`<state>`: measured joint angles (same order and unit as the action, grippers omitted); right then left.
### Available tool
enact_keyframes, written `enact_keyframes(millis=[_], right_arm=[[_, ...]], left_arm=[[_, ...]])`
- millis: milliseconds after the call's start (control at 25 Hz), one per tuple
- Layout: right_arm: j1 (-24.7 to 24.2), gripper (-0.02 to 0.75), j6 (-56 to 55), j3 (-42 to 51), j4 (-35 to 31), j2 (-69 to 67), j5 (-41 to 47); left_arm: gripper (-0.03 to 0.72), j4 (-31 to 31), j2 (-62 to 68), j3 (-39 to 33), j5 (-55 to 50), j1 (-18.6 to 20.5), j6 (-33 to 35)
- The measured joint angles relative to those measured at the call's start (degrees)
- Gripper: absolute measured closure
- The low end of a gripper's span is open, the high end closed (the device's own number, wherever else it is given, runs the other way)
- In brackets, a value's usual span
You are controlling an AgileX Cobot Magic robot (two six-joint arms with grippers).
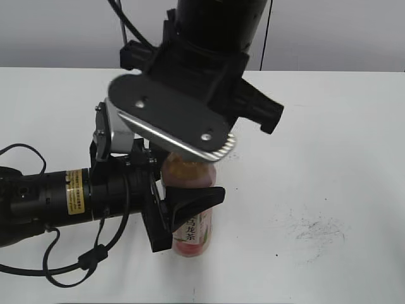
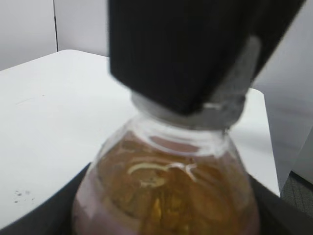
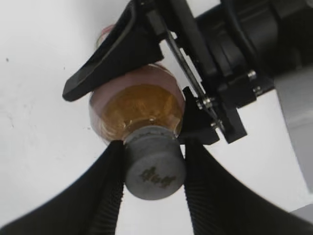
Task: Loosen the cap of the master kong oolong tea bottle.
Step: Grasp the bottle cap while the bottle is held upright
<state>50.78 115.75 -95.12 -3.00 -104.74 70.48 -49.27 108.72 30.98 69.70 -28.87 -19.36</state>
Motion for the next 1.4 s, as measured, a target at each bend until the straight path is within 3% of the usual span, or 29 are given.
enact_keyframes(millis=[200,280,560,720,920,1240,1400], right_arm=[[0.0,0.228,-28.22,0.0,0.46,0.0,-0.36],[0.0,0.179,-40.44,0.0,0.54,0.0,-0.36],[0.0,0.169,-85.61,0.0,0.97,0.0,-0.36],[0.0,0.188,-102.31,0.0,2.62,0.0,-0.36],[0.0,0.237,-107.78,0.0,3.0,0.0,-0.36],[0.25,0.367,-108.05,0.0,3.0,-0.05,-0.36],[0.25,0.396,-107.07,0.0,3.0,-0.92,-0.36]], left_arm=[[0.244,0.07,0.0,0.0,0.0,0.0,-0.15],[0.244,0.07,0.0,0.0,0.0,0.0,-0.15],[0.244,0.07,0.0,0.0,0.0,0.0,-0.15],[0.244,0.07,0.0,0.0,0.0,0.0,-0.15],[0.244,0.07,0.0,0.0,0.0,0.0,-0.17],[0.244,0.19,0.0,0.0,0.0,0.0,-0.31],[0.244,0.26,0.0,0.0,-0.05,0.0,-0.41]])
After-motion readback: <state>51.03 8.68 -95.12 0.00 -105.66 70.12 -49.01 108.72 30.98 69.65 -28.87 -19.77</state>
